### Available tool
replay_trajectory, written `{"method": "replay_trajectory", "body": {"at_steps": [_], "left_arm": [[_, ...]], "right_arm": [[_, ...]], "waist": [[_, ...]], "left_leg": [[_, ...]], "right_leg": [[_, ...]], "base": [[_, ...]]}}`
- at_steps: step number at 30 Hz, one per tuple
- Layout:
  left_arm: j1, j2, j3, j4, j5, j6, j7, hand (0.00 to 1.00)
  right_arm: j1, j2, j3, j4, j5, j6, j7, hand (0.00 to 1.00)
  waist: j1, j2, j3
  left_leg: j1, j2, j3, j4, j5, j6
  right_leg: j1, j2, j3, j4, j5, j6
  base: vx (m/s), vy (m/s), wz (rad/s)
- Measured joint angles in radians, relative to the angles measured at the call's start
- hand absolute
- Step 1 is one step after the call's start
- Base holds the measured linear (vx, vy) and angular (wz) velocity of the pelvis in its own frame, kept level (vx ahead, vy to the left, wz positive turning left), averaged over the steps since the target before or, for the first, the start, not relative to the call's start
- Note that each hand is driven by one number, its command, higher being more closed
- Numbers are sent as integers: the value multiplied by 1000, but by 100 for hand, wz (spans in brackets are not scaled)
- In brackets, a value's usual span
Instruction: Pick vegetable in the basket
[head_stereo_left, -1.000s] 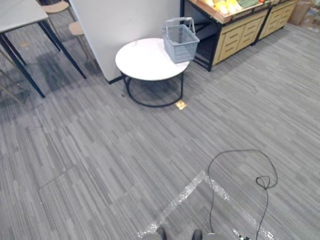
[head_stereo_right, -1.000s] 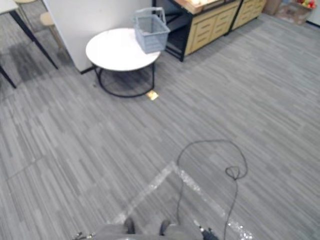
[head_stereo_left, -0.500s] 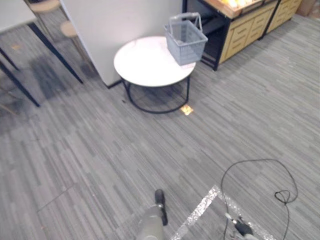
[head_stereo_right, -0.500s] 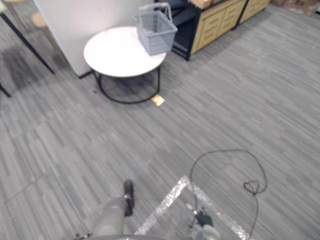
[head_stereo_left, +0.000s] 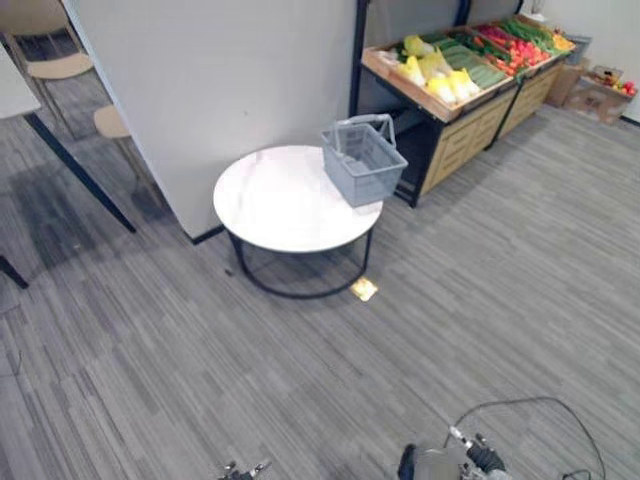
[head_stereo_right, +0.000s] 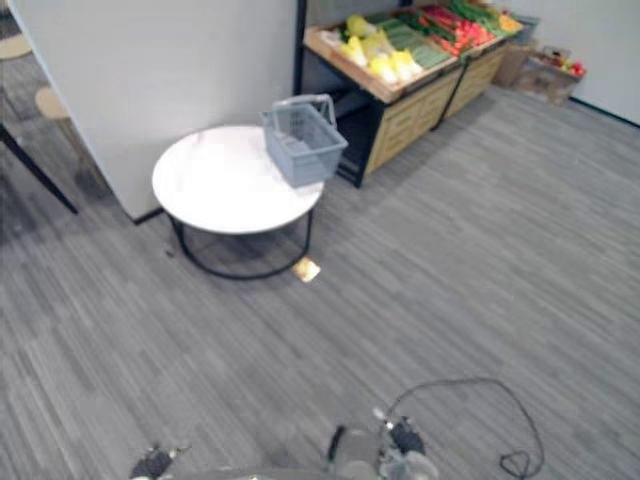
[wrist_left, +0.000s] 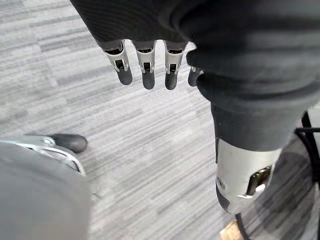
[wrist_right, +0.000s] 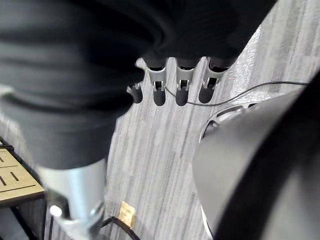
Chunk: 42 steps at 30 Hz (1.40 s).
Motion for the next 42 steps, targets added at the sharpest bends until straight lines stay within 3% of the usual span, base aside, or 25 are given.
{"method": "replay_trajectory", "body": {"at_steps": [2,5,6,7,8,9,10,11,13,14,16,19,22,24,26,27,29,31,32,35,36,38,39,40,42], "left_arm": [[-5,-15,23,-2,0,-1,0,0],[-6,-55,69,0,-1,-2,2,0],[-5,-64,98,1,0,-3,2,0],[-4,-65,106,1,0,-3,2,0],[-1,-73,119,4,0,-2,1,0],[2,-83,141,19,0,-2,0,0],[0,-90,146,24,1,-3,-1,0],[1,-109,147,23,0,-4,-2,0],[1,-112,148,22,-1,-4,-7,0],[-2,-105,145,22,-1,-1,-8,0],[-2,-97,135,21,-12,-1,-11,0],[0,-86,128,8,-14,-5,-9,0],[11,-82,97,5,-42,-13,-7,0],[22,-76,80,13,-45,-12,-4,0],[45,-78,59,12,-44,-15,-3,0],[53,-51,59,11,-40,-14,-5,0],[38,-35,61,12,-39,-14,-3,0],[35,-34,76,14,-37,-13,-3,0],[37,-34,81,15,-37,-13,-3,0],[50,-33,76,24,-37,-4,-3,0],[50,-27,68,32,-37,7,-2,0],[52,-19,53,32,-40,8,-2,0],[47,-18,43,30,-42,7,-1,0],[46,-18,42,29,-43,7,-1,0],[38,-26,41,5,-55,1,0,0]], "right_arm": [[-3,-4,-5,-15,0,-1,0,0],[0,-7,-42,-45,0,-2,0,0],[3,-9,-49,-57,0,-2,0,0],[8,-8,-48,-66,0,-2,1,0],[14,-13,-47,-79,0,-1,6,0],[13,-19,-47,-85,-2,-5,14,0],[10,-28,-54,-79,-2,-5,18,0],[9,-48,-60,-66,-3,-3,19,0],[9,-71,-59,-36,-3,2,19,0],[14,-84,-51,-17,-4,10,16,0],[27,-97,-29,15,-3,27,7,0],[17,-97,9,46,-2,28,-7,0],[-17,-95,11,46,-2,33,-8,0],[-31,-92,11,42,-3,31,-8,0],[-21,-91,20,38,-3,31,-12,0],[-8,-57,45,37,-4,30,-16,0],[-13,-35,51,39,-5,28,-15,0],[-19,-24,50,40,-5,25,-15,0],[-15,-23,53,41,-5,24,-11,0],[-21,-21,76,42,-8,20,-1,0],[-20,-22,96,38,-30,16,4,0],[-12,-31,121,25,-34,11,7,0],[1,-31,139,2,-32,9,8,0],[4,-31,143,-2,-31,6,10,0],[8,-35,166,-9,-28,-8,22,0]], "waist": [[2,11,3],[7,55,16],[9,55,18],[7,54,18],[8,61,16],[10,75,1],[11,85,-3],[14,114,-13],[8,140,-23],[2,144,-14],[14,136,-3],[30,116,14],[51,110,18],[52,104,21],[63,110,21],[76,66,1],[77,23,-5],[87,23,-4],[84,25,-7],[90,22,-11],[82,22,-11],[65,22,-10],[56,26,-9],[53,26,-9],[36,27,-10]], "left_leg": [[24,12,0,-6,-28,-26],[77,77,0,1,-91,-100],[102,101,-1,10,-127,-126],[116,113,-2,13,-152,-127],[160,144,-2,13,-190,-105],[171,179,-21,42,-174,-91],[167,201,-42,73,-150,-101],[122,251,-101,184,-100,-103],[-15,309,-184,440,48,-99],[-96,344,-213,608,243,-106],[-204,395,-190,882,222,-116],[-334,343,-130,1010,58,-116],[-488,267,-52,835,-21,-117],[-507,208,6,547,-7,-105],[-491,150,31,219,179,-65],[-480,107,64,211,191,-5],[-504,87,72,244,149,11],[-485,70,61,263,129,44],[-445,57,59,247,109,55],[-306,28,45,166,69,51],[-253,19,25,144,61,49],[-163,2,-7,94,62,48],[-105,-2,-31,63,63,47],[-97,-2,-35,59,63,47],[-67,-3,-107,40,60,31]], "right_leg": [[-19,0,-1,-166,10,10],[-41,-2,42,-477,111,47],[-52,-19,65,-513,129,57],[-54,-31,74,-504,127,57],[-71,-34,75,-426,186,78],[-111,-15,84,-305,187,79],[-123,-1,87,-257,160,43],[-120,36,74,-218,96,22],[-78,73,38,-216,37,7],[-15,92,18,-240,11,-11],[110,127,11,-311,-11,-29],[327,152,16,-482,-12,-30],[439,153,27,-588,-17,-4],[489,136,24,-616,-35,42],[564,138,22,-645,-71,90],[602,115,31,-684,-78,75],[592,97,33,-692,-37,62],[591,82,60,-634,17,57],[560,60,88,-506,39,84],[350,-16,211,50,159,263],[268,-20,221,241,157,261],[201,-28,182,370,115,242],[180,-37,131,334,46,196],[178,-41,119,318,34,183],[177,-71,49,62,-18,99]], "base": [[357,-157,22],[506,-303,5],[490,-319,1],[439,-332,-3],[599,-453,-3],[724,-560,-11],[757,-616,-20],[668,-550,-25],[711,-486,-5],[711,-337,12],[657,-275,1],[530,-149,-10],[480,20,-20],[413,146,-11],[526,220,2],[526,168,5],[442,111,20],[496,191,37],[435,220,42],[395,162,24],[375,83,25],[425,22,56],[371,-26,64],[255,-73,74],[205,-104,83]]}}
